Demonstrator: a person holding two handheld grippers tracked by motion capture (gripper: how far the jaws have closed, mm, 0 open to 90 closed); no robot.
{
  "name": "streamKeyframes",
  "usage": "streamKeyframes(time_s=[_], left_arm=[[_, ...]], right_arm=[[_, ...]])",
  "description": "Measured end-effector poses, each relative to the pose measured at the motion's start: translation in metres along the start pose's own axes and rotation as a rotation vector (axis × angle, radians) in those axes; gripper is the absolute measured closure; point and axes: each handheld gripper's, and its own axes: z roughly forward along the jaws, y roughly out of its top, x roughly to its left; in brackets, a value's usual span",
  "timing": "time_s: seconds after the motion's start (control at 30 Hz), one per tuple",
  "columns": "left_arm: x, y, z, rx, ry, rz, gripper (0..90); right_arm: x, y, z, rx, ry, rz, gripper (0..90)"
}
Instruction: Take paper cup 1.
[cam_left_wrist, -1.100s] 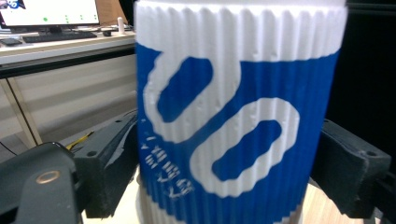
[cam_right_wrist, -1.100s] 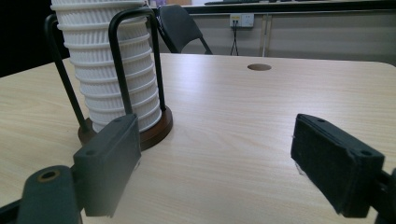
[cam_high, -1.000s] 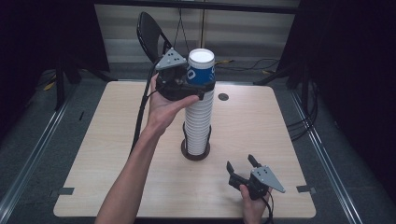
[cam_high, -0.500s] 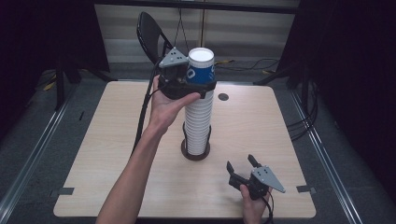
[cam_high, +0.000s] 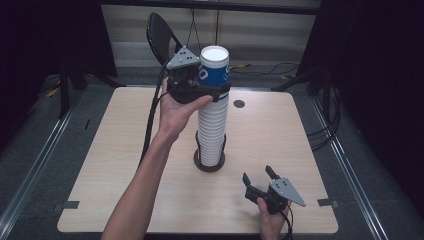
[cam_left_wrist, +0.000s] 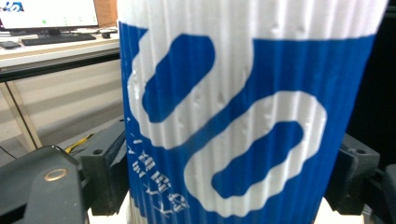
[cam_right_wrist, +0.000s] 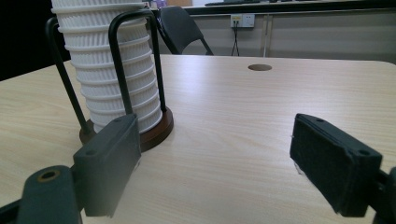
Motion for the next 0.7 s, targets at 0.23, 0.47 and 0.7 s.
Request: streamKeyframes(time_s=[0.23,0.47,0.7], left_arm=[[-0.004,0.004,-0.005,-0.039,0.003,0.031,18.8],[-0.004,0.009,-0.007,-0.07,0.029,0.031,19.2],[-0.005,0.014,-0.013,-0.122,0.027,0.045,19.7]], right_arm=[[0.0,0.0,0.0,0.002,0.004,0.003,15.7],[-0.001,0.0,0.0,0.0,0.003,0.003,15.7],[0.0,0.0,0.0,-0.001,0.001,0.002,15.7]])
